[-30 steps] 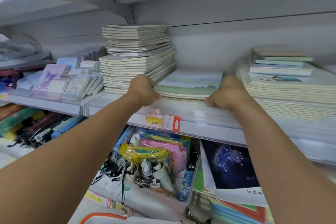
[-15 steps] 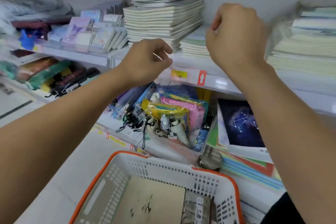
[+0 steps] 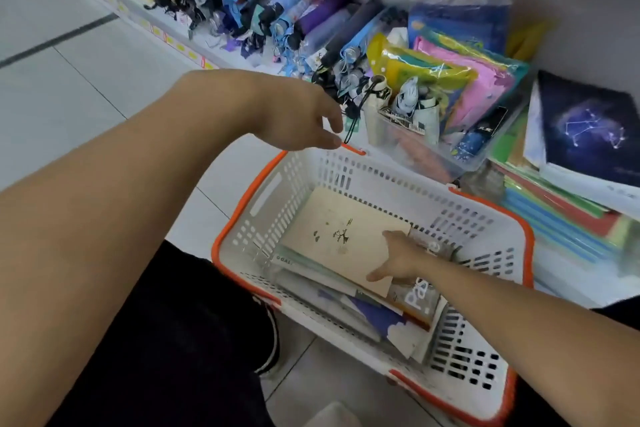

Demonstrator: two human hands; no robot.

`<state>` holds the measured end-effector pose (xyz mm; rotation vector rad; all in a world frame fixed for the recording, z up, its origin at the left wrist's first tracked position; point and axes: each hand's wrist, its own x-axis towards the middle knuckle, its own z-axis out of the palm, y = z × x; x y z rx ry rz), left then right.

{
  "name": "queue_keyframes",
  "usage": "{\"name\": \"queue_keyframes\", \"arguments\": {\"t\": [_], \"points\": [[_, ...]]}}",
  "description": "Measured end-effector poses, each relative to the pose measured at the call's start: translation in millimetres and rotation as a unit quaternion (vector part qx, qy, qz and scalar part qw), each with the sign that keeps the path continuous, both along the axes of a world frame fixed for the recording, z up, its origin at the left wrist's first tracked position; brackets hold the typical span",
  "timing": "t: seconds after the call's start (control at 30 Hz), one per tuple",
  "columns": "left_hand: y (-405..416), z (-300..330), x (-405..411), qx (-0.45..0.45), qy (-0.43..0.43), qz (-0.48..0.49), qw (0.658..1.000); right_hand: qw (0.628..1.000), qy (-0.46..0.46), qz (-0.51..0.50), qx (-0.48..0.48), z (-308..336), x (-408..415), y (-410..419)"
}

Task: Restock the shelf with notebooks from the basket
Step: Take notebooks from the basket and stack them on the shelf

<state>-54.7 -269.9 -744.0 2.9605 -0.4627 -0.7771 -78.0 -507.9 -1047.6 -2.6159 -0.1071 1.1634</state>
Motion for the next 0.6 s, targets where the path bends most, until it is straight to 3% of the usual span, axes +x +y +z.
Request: {"name": "queue_keyframes", "arguments": {"t": [0.07,0.2,0.43,0.6], "points": [[1.3,-2.9,-0.1,0.014,0.010,-0.034,0.999,0.998,-0.055,-0.035,-0.024,-18.5,1.1,-9.6],[3.9,-20.6,5.4,0.178,0.102,-0.065,0.977,0.993,-0.081,-0.074,-0.045,-32.4,8.9,-13.5],[-10.4,-17.9,9.6,0.118,0.065,-0.083,0.987,0.988,-0.103,-0.089,-0.075,-34.9,6.4,-2.3],[-15.9,-18.8,7.5,0.112,0.085,-0.079,0.987,0.985,-0.097,-0.109,-0.089,-35.0,2.7,2.6]]}}
